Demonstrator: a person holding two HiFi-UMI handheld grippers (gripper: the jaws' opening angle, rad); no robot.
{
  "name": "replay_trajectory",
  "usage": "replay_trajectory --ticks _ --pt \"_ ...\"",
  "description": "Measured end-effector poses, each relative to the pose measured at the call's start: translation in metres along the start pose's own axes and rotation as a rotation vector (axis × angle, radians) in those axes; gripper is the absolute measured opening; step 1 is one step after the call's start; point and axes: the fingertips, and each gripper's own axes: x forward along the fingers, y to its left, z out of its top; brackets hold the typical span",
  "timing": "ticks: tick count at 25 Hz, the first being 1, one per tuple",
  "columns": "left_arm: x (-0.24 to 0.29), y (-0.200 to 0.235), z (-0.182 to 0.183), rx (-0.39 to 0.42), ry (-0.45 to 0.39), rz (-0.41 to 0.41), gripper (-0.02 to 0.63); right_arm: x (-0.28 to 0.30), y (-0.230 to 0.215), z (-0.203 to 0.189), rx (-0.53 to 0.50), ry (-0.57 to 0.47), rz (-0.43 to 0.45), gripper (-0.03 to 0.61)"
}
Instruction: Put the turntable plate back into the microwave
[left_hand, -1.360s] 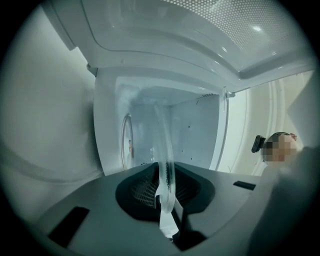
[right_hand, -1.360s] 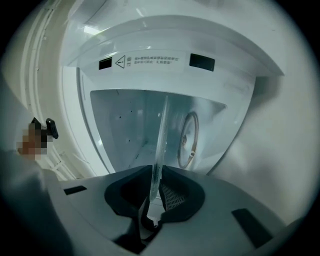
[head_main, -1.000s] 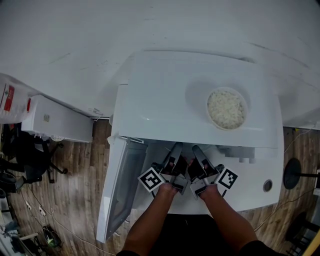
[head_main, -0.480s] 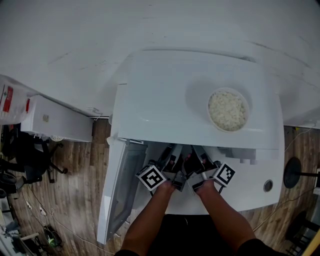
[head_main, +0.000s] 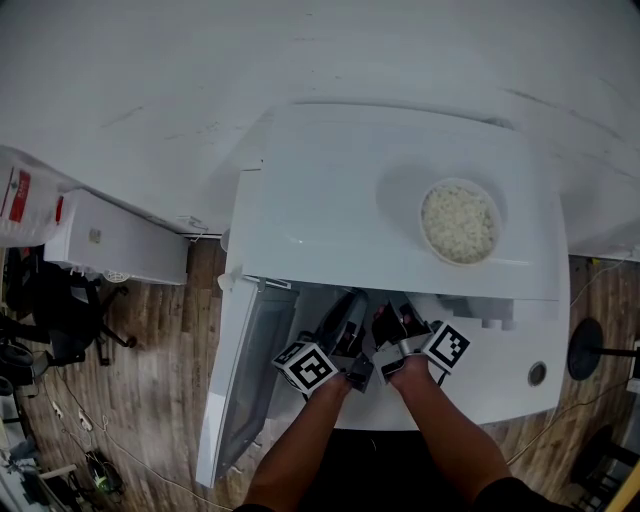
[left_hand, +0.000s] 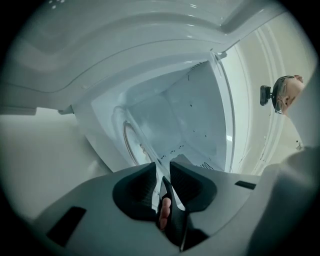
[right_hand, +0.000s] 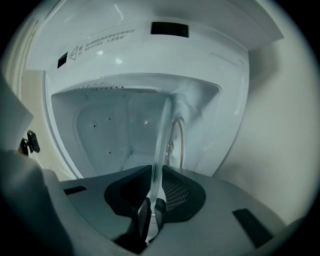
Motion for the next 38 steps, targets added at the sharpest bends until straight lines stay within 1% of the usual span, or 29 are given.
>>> replay_trajectory --ticks 3,5,8,10,11,13,15,17,19,22,25,29,31,33,35,38 --pt "-0.001 0.004 -0.001 -0.019 0.006 0.016 0.092 -0.001 0.001 -0.005 -0.074 0.044 -0.057 0.076" --pt "-0.001 0.008 -0.002 -0.034 0.006 0.034 0.084 -0.009 -0.005 -0.009 -0.107 0.065 -0.113 0.081" --pt "0.0 0.012 0.003 -0.046 -0.017 0.047 0.071 -0.027 -0.016 -0.012 -0.165 0.076 -0.193 0.071" --pt "0.001 0.014 0.004 -0.034 -0.018 0.059 0.071 -0.035 -0.019 -0.011 -0.223 0.087 -0.228 0.032" --pt "0.002 0.016 0.004 -0.025 -0.011 0.07 0.071 -0.035 -0.018 -0.011 -0.239 0.088 -0.217 0.014" --pt "0.003 0.018 0.001 -0.008 0.002 0.087 0.064 -0.027 -0.013 -0.009 -0.242 0.081 -0.164 0.015" --pt "0.002 0.017 -0.001 0.018 0.007 0.1 0.069 -0.022 -0.014 -0.008 -0.264 0.087 -0.146 0.015" --pt "-0.001 0.016 -0.003 0.049 0.009 0.122 0.071 -0.021 -0.012 -0.006 -0.315 0.1 -0.136 0.015" --pt "-0.009 0.018 -0.003 0.061 0.003 0.153 0.071 -0.021 -0.006 -0.005 -0.386 0.111 -0.132 0.015" --pt "-0.022 0.014 -0.005 0.075 -0.007 0.177 0.068 -0.028 0.0 -0.008 -0.57 0.161 -0.158 0.015" --pt "-0.032 -0.003 -0.009 0.161 0.02 0.171 0.055 -0.039 0.015 -0.018 -0.765 0.235 -0.144 0.015" --pt "-0.043 -0.033 -0.014 0.262 0.06 0.144 0.051 -0.055 0.04 -0.029 -0.981 0.306 -0.134 0.017" --pt "-0.048 -0.047 -0.015 0.331 0.086 0.13 0.051 -0.063 0.054 -0.031 -1.028 0.302 -0.132 0.017" --pt "-0.053 -0.062 -0.017 0.397 0.111 0.116 0.051 -0.073 0.066 -0.03 -1.034 0.291 -0.128 0.017" --pt "-0.059 -0.075 -0.02 0.434 0.126 0.102 0.049 -0.084 0.072 -0.031 -1.042 0.299 -0.121 0.017" --pt "-0.064 -0.093 -0.022 0.495 0.14 0.085 0.049 -0.098 0.081 -0.031 -1.117 0.313 -0.105 0.017"
